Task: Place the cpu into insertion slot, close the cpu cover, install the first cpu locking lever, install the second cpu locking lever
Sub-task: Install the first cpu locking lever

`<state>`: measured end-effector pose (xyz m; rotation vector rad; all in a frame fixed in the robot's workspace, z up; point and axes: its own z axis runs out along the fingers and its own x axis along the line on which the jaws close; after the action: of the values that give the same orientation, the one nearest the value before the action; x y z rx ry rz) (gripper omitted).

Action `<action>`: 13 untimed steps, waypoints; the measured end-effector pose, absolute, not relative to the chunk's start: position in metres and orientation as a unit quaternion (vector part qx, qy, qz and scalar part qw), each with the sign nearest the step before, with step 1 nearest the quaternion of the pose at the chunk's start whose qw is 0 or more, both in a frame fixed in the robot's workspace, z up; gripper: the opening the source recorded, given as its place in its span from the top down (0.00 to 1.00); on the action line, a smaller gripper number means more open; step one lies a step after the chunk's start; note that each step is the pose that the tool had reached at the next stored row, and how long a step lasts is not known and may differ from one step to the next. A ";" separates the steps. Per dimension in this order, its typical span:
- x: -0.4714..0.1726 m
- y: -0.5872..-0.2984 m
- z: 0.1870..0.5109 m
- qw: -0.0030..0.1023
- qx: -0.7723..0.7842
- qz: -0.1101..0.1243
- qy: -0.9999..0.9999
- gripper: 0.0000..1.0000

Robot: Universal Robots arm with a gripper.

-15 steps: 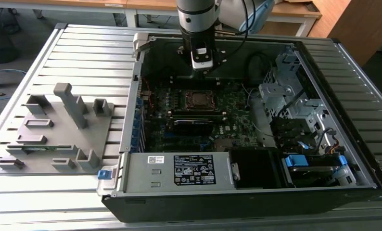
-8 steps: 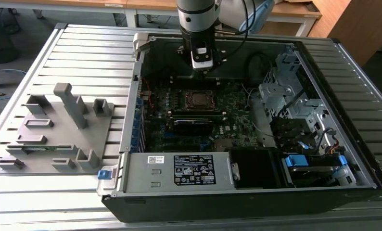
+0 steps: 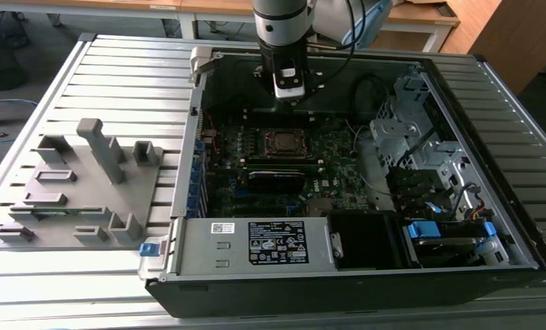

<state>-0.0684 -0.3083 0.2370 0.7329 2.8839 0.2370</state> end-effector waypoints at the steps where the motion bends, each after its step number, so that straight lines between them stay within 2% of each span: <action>1: -0.068 -0.309 0.237 0.078 0.244 0.078 0.963 0.89; 13: -0.069 -0.318 0.236 0.080 0.233 0.070 0.967 0.89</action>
<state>-0.0695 -0.3176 0.2364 0.6979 2.8916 0.2105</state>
